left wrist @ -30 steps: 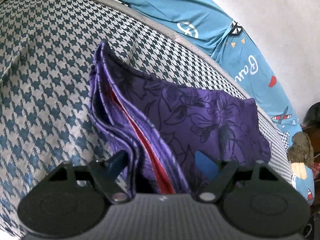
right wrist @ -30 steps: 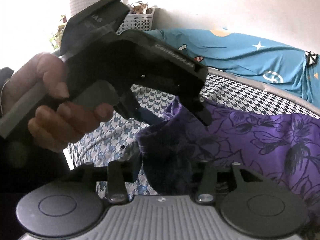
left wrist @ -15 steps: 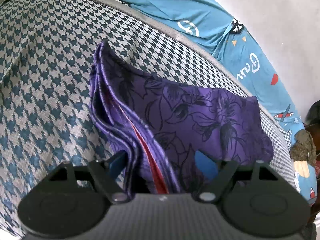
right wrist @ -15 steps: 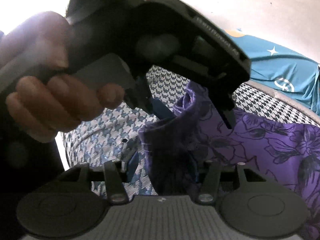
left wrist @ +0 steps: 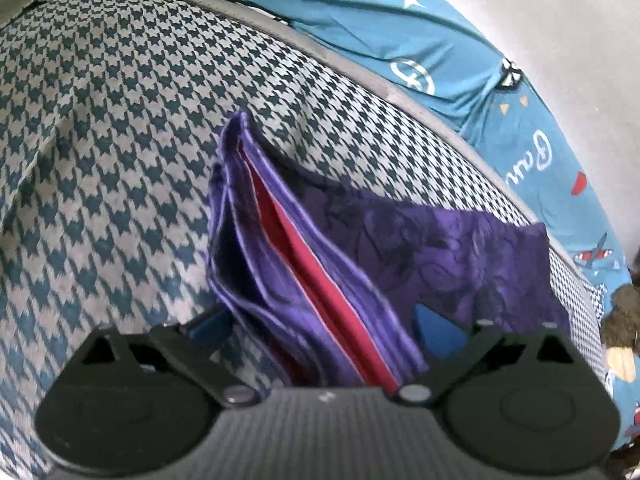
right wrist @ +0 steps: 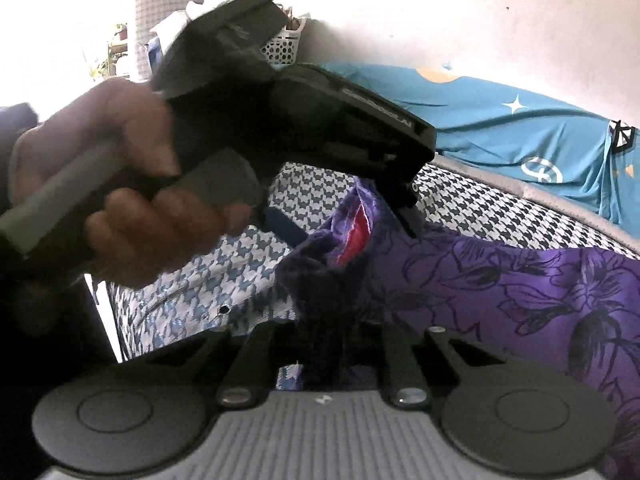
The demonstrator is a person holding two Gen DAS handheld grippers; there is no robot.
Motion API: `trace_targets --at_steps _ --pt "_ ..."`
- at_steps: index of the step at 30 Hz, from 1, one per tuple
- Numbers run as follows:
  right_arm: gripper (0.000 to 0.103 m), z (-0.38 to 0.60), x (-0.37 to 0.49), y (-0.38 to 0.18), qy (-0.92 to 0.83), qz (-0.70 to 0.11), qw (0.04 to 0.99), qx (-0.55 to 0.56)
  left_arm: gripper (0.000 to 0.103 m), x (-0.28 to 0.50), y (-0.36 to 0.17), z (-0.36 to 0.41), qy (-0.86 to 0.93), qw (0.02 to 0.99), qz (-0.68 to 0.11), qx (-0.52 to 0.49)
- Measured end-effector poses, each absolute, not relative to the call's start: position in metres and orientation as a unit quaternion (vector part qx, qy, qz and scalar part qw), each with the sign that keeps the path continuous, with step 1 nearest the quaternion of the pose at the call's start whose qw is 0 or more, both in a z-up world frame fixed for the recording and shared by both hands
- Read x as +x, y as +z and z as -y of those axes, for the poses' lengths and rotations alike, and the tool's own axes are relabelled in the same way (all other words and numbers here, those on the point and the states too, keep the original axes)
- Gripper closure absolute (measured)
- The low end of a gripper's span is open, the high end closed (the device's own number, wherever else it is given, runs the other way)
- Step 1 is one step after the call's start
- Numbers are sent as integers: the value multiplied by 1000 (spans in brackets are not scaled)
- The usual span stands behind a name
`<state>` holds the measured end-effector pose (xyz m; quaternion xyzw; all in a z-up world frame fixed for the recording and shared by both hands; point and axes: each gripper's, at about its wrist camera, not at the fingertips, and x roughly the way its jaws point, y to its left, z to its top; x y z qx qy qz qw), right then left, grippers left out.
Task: Fold clothes
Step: 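Close the left tool on the folded edge of the purple top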
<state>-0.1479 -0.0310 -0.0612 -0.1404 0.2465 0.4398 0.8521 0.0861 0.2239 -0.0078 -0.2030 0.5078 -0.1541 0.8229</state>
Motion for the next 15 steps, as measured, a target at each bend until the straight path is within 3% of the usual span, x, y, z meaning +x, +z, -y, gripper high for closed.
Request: trace_targets --at_steps 11,14,15 --pt "90 36 -148 -54 441 -245 853 -136 2 115 -15 -223 -133 832 -502 -193" --pt "90 36 -148 -54 441 -244 853 -139 11 119 -16 -221 -123 838 -498 -185" --pt "90 36 -148 -55 440 -243 853 -140 19 120 -16 -219 -119 840 -498 -183"
